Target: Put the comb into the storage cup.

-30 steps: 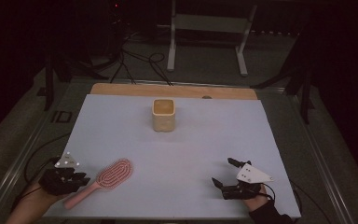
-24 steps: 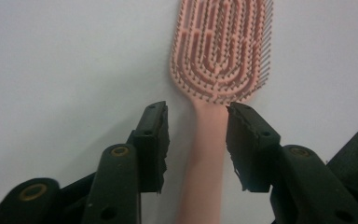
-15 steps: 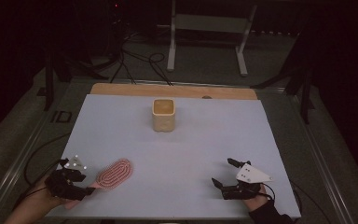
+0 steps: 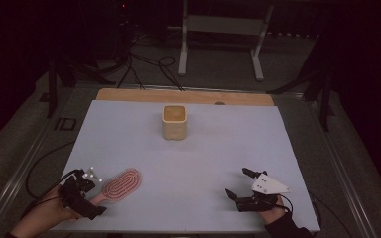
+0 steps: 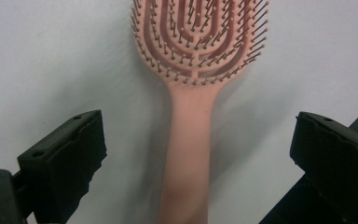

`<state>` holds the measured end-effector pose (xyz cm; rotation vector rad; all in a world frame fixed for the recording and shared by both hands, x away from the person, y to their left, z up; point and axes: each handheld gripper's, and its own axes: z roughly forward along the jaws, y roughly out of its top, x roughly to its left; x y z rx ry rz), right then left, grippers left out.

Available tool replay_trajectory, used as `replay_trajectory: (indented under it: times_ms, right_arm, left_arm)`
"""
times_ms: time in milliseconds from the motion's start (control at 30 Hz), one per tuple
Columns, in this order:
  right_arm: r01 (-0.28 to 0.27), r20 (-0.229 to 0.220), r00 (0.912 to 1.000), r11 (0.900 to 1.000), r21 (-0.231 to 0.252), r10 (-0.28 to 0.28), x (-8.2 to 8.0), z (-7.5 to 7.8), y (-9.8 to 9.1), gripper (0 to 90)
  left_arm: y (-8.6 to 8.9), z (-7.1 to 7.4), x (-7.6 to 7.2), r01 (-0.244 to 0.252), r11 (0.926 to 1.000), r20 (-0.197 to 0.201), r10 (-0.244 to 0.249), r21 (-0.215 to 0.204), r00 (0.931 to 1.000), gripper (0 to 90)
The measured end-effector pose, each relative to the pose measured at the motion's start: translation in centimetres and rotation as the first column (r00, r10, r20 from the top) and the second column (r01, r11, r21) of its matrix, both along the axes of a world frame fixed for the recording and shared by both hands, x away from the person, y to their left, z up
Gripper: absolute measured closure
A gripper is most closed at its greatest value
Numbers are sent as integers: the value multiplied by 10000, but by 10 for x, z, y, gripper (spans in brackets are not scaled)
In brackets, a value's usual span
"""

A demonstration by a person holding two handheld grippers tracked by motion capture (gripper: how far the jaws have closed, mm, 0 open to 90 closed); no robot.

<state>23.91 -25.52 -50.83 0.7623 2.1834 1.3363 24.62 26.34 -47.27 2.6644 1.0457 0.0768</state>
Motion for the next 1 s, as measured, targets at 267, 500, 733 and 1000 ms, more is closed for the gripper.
replay_trajectory:
  times_ms: [267,500,733,1000]
  right_arm:
    - [-41,73,10000,10000,-69,42,0,0,0,93]
    - [-51,67,10000,10000,-38,51,0,0,0,93]
    - [-17,22,10000,10000,8,17,0,0,0,93]
    - [-57,27,10000,10000,-47,57,0,0,0,93]
  left_arm:
    - [-7,-5,5,385,9977,-394,-363,552,9986,83]
    - [-12,-4,8,741,9943,-635,-693,770,9956,182]
    - [-19,-5,11,1077,9871,-748,-993,1186,9922,340]
    - [-22,-4,17,1302,9807,-697,-1211,1456,9902,540]
